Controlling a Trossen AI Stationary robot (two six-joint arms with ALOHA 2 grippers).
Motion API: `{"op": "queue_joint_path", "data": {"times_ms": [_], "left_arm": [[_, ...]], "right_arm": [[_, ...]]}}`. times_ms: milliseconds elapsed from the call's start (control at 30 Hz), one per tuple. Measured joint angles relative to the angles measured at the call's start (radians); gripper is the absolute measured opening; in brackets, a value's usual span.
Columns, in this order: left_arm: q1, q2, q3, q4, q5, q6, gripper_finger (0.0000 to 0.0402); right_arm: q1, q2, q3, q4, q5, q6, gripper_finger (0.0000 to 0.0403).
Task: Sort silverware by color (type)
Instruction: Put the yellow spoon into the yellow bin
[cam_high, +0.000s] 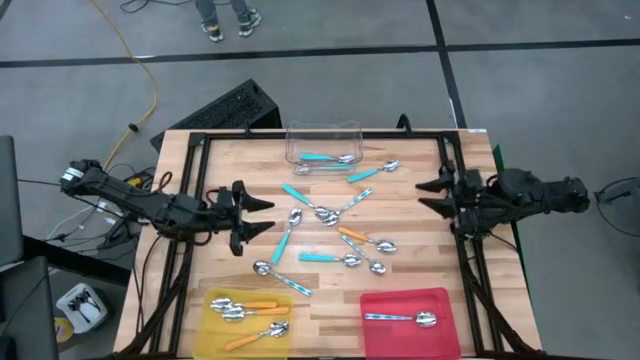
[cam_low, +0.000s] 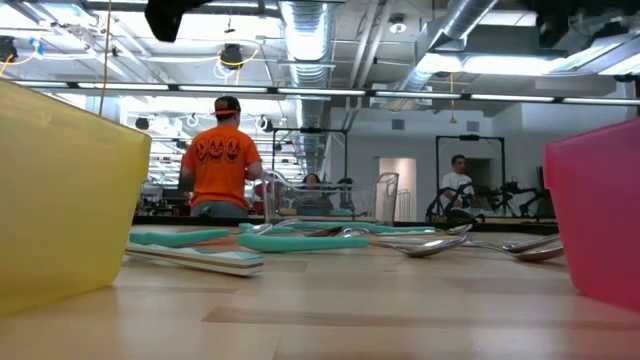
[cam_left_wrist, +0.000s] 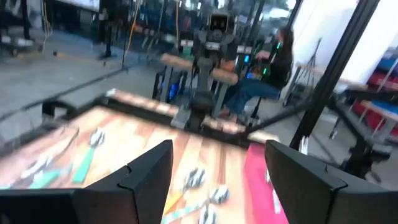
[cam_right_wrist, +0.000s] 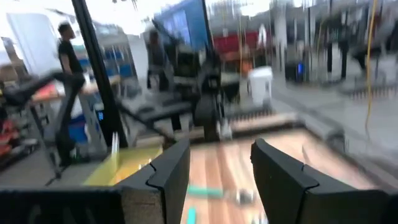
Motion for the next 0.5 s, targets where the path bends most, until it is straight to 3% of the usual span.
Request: {"op": "queue_joint_path", "data": {"times_ms": [267,500], "left_arm": [[0.0,0.048,0.0,-0.017,-0.001,-0.023,0.0238],[0.0,0.048,0.0,-0.013,-0.028,-0.019,0.0238]], "right_arm": [[-0.001,0.081,-0.1,0.014,0.084,0.077,0.0191],[-0.001,0.224,-0.133,0.048,0.188,0.122,0.0191]]}}
